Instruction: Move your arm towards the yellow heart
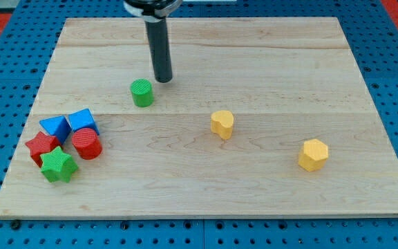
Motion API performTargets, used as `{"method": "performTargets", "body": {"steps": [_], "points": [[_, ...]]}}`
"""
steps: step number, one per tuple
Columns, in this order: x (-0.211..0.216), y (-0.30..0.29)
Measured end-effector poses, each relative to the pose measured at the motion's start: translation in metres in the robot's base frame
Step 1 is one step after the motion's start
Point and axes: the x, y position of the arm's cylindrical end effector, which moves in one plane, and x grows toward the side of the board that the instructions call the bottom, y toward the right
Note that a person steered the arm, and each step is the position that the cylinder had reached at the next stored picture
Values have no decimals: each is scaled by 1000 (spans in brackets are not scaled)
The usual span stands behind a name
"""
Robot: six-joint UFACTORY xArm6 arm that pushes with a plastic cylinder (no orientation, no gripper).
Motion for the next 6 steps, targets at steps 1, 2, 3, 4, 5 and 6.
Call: {"method": "performTargets", "body": {"steps": [1,2,3,4,5,6], "points": [[12,-7],[68,-49],[65,-43],[41,27],[48,147],[116,154]]}}
